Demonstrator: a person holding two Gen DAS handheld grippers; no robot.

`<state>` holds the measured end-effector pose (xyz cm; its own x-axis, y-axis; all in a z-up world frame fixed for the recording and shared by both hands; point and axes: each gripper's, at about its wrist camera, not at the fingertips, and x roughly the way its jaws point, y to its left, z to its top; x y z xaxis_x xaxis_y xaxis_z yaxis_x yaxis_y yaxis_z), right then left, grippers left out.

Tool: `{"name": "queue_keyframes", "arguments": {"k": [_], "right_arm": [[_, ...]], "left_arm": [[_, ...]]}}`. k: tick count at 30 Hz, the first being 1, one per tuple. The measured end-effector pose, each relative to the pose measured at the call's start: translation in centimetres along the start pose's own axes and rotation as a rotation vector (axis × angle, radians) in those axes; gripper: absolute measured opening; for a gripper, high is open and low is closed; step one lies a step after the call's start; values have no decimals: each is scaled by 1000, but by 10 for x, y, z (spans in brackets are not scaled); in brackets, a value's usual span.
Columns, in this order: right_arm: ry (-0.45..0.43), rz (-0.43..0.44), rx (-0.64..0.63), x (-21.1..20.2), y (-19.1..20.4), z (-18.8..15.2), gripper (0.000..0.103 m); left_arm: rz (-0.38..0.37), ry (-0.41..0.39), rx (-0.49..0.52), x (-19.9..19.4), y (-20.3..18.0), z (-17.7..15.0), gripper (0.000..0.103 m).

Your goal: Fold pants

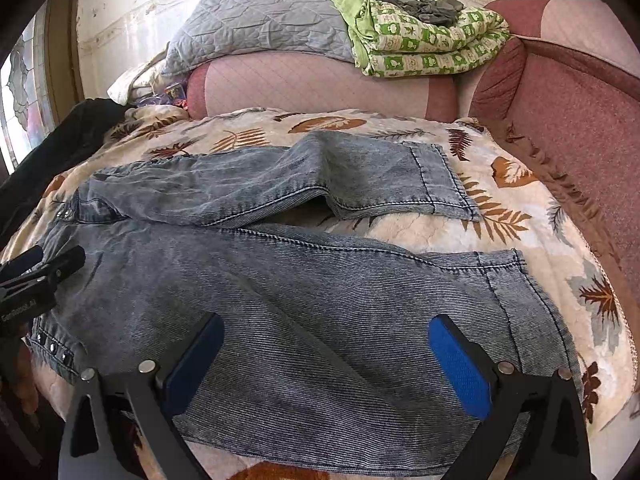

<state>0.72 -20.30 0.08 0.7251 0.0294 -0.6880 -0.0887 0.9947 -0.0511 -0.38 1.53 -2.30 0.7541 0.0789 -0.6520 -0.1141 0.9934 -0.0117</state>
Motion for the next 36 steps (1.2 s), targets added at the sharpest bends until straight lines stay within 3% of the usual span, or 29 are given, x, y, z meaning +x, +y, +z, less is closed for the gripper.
{"name": "queue_keyframes", "arguments": {"k": [5,10,13,18,23,29,32,36], "right_arm": [[23,93,85,-9,-24,8,103],[21,143,205,-16,-95,36,103],[86,147,273,7,-150,56,103],[292,192,414,74,-215,67,99],[346,214,383,96,-213,69,92],[416,113,325,116,-199,60,79],[433,65,269,117,-189,63,59],[441,16,196,119,-178,64,53]], "left_arm": [[20,26,-31,-4,21,13,103],[51,86,-93,-2,71,39,103],[91,158,-135,15,107,48,103],[36,315,-274,53,150,42,103],[5,341,-288,65,155,32,103],[-23,321,-297,70,154,36,100],[3,324,-282,72,155,37,83],[56,312,-251,71,155,37,58]]}}
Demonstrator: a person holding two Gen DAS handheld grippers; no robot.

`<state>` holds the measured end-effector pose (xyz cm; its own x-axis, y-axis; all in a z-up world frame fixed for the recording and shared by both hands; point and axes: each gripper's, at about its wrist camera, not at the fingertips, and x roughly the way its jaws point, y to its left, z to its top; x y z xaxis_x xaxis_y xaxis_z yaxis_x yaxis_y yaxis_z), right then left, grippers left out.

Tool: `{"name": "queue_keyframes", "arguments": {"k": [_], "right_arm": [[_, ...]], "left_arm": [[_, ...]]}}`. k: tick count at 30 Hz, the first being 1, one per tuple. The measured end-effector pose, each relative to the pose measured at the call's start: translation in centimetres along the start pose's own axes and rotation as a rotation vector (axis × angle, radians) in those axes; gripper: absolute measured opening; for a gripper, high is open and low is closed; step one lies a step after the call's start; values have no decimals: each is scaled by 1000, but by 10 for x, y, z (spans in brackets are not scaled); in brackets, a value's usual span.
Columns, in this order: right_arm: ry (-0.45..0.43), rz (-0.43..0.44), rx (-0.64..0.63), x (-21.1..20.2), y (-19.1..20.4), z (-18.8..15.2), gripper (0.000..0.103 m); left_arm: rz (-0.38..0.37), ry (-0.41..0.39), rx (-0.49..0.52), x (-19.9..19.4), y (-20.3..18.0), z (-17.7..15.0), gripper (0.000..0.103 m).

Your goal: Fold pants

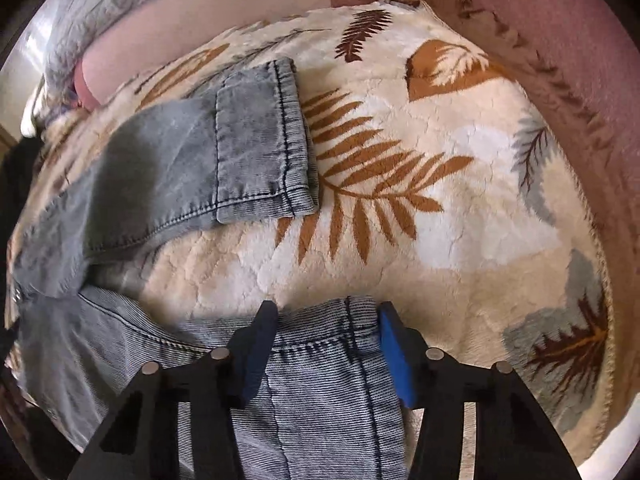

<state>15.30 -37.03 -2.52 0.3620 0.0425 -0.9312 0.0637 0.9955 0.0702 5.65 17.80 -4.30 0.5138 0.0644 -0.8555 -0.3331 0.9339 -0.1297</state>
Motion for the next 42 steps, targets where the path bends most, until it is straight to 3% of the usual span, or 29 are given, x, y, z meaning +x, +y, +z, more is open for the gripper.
{"name": "queue_keyframes", "arguments": {"k": [3,6,9,10,11,12,15,18,20,22,24,27,29,32,33,34,36,39,40,41,42], "right_arm": [[-8,-33,-34,0,7,0,52],[-12,-36,-33,4,12,0,52],[-14,-31,-41,0,5,-1,52],[-16,-32,-48,-1,4,-1,50],[-20,-38,-56,-2,4,0,42],[-28,-54,-72,-4,7,0,34],[-64,-110,-140,-14,20,1,26],[-170,-183,-211,-33,39,1,26],[-197,-195,-210,-34,41,6,26],[-123,-232,-221,-7,39,9,29],[-99,-198,-170,9,26,8,38],[-154,-94,-12,-19,3,3,55],[-181,-96,-2,-41,-4,-7,66],[-153,-55,-3,-70,-14,-33,72],[-131,-39,2,-75,-17,-36,72],[-95,-3,14,-78,-22,-48,72],[-51,26,31,-75,-32,-68,72],[9,44,35,-60,-39,-87,70],[31,56,29,-57,-38,-95,64],[49,59,17,-52,-36,-100,34],[55,37,-4,-51,-32,-104,29]], "left_arm": [[-27,-5,-12,-1,4,1,38],[-31,1,-1,-2,5,1,35],[-31,3,19,-2,2,0,22],[-32,1,27,-4,1,0,13],[-39,-5,38,-5,-1,0,10],[-27,-16,53,-8,-4,0,9],[63,-93,110,-26,-14,-5,8],[134,-192,149,-46,-21,-12,8],[149,-180,134,-43,-18,-12,8],[172,-96,126,-21,-15,-10,12],[175,-42,116,-9,-13,-8,14],[162,-75,111,-15,-11,-7,20],[155,-82,103,-17,-8,-9,24],[134,-79,73,-19,-3,-9,28],[127,-79,63,-19,-1,-9,35],[122,-82,56,-20,-1,-9,45],[117,-101,48,-25,-1,-11,55],[109,-127,50,-32,-1,-12,60],[105,-130,52,-33,-1,-13,60],[102,-130,55,-33,-1,-13,60],[105,-128,61,-33,-2,-14,60]]}}
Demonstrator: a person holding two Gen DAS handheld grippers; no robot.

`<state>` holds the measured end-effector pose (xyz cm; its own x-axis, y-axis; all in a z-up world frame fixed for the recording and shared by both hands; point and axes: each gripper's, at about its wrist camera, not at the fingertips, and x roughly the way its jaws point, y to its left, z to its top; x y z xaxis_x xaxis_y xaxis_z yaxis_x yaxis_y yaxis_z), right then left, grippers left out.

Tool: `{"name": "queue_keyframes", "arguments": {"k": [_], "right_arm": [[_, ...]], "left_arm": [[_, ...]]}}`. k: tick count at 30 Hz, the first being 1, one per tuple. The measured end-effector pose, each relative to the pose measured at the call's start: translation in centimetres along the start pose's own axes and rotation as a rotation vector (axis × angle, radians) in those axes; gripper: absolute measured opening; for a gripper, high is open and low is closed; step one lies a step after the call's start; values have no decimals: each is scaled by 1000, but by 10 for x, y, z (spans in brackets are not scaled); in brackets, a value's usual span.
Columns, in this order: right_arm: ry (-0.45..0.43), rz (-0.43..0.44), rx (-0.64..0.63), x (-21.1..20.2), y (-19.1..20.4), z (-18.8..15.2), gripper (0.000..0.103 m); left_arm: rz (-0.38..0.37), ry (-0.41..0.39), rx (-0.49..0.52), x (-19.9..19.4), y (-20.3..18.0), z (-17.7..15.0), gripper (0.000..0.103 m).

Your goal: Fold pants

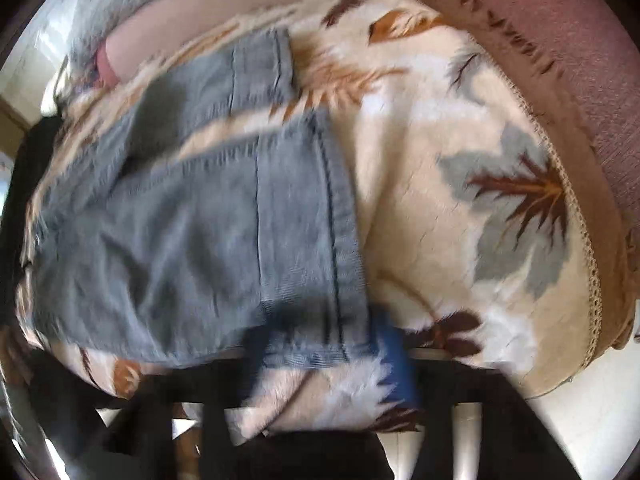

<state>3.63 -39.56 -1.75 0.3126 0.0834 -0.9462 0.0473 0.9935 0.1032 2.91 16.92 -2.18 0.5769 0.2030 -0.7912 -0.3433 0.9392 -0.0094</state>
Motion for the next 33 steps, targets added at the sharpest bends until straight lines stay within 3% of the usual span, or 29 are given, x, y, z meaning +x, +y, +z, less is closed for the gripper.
{"name": "queue_keyframes", "arguments": {"k": [4,7,9,11,14,17,20,25,26,27,28,30,33], "right_arm": [[-86,-176,-125,-20,27,-8,28],[30,-217,-180,12,26,-10,31],[-17,-217,-139,-5,21,-3,54],[-101,-179,-96,-31,16,6,74],[-185,-119,-78,-51,17,29,76],[-220,11,-50,-51,21,70,76],[-185,128,22,-17,19,120,76],[-82,88,75,51,25,174,75],[-55,88,87,65,26,179,67],[-10,87,94,80,26,182,49],[-3,45,78,85,29,183,45],[-22,-21,-19,73,44,181,18],[-72,-182,-154,51,59,176,16]], "left_arm": [[32,6,28,0,-3,-2,60],[59,46,55,9,-6,-3,60],[64,65,66,12,-8,-3,60],[37,54,63,7,-6,-1,60],[-33,28,-2,2,3,9,60],[-58,39,-43,15,5,32,60],[-79,75,-93,38,8,55,60],[-108,124,-172,69,5,77,60],[-96,123,-170,74,3,78,60],[-86,125,-163,80,1,76,60],[-78,132,-148,86,-1,73,61],[-59,108,-108,88,-5,71,62],[-20,89,-67,87,-11,70,64]]}}
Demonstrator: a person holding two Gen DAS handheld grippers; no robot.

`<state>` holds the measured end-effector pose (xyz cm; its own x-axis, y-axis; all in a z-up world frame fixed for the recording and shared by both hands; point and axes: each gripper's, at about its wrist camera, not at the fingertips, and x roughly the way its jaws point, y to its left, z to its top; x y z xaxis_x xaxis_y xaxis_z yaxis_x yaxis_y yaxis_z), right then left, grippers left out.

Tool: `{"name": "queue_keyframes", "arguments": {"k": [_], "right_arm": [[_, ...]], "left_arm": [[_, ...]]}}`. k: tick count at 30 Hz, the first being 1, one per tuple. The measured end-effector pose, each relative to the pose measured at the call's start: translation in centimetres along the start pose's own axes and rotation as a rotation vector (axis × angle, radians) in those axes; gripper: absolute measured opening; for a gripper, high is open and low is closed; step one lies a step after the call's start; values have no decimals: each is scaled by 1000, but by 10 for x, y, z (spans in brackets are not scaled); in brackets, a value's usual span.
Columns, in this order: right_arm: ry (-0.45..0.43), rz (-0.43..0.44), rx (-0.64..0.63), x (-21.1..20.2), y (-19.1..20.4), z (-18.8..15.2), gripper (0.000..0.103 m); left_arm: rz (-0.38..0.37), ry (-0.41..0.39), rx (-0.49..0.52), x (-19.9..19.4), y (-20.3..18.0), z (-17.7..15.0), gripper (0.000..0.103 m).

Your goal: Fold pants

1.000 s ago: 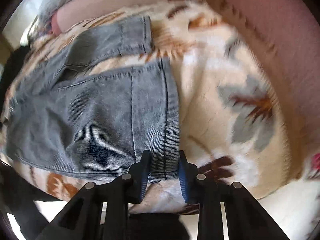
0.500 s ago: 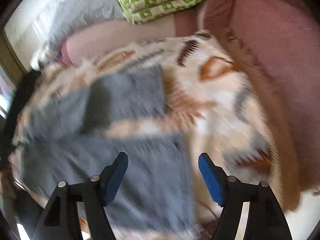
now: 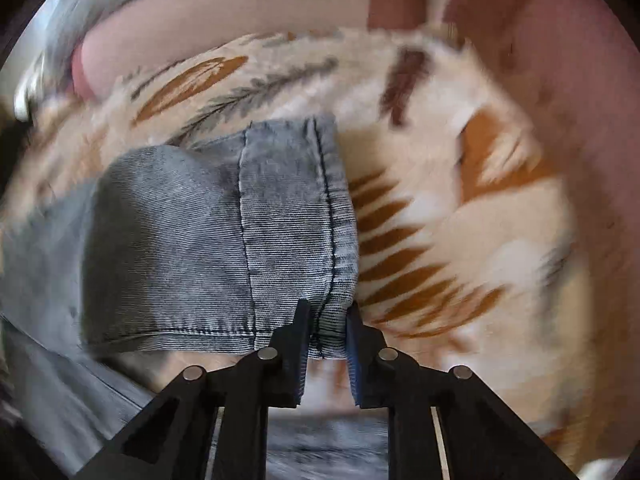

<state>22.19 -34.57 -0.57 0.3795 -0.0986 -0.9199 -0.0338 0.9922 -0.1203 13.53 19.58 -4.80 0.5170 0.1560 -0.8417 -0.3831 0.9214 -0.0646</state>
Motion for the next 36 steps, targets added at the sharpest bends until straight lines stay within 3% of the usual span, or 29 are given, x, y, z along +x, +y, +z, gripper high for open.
{"name": "queue_keyframes", "arguments": {"k": [4,7,8,10,11,12,14,15,19,24,25,27,30,32,34,36], "right_arm": [[-51,-127,-48,-17,-8,-12,13],[80,-75,-63,24,-7,-23,21],[49,-74,-56,22,-9,-24,22],[46,12,43,9,-20,-16,37],[34,73,83,2,-26,-12,57],[2,84,111,-8,-31,-6,65],[-59,56,130,-23,-35,9,70],[-86,84,147,-27,-37,17,71],[-108,215,231,-10,-37,47,72],[-56,273,311,42,-34,82,71],[-32,286,300,51,-31,84,66],[-8,244,231,58,-18,86,47],[-80,188,164,36,-7,86,28],[-128,120,129,23,-2,83,28],[-24,136,118,48,1,82,29],[-41,152,103,51,2,79,39]], "left_arm": [[-2,4,3,2,1,2,65],[0,9,-1,3,1,3,67],[4,8,0,3,1,3,67],[8,5,3,2,0,2,67],[9,5,4,2,1,2,68],[7,6,-1,2,1,3,68],[6,-5,-22,-4,3,5,68],[4,-33,-40,-10,5,7,68],[-51,-142,-95,-34,15,19,68],[-92,-54,-111,-14,23,45,68],[-88,-34,-109,-6,22,50,68],[-85,23,-105,16,20,62,68],[-77,41,-89,27,12,76,68],[-88,32,-59,30,3,83,68],[-79,101,-24,49,-7,89,68],[-65,147,-34,60,-11,89,68]]}}
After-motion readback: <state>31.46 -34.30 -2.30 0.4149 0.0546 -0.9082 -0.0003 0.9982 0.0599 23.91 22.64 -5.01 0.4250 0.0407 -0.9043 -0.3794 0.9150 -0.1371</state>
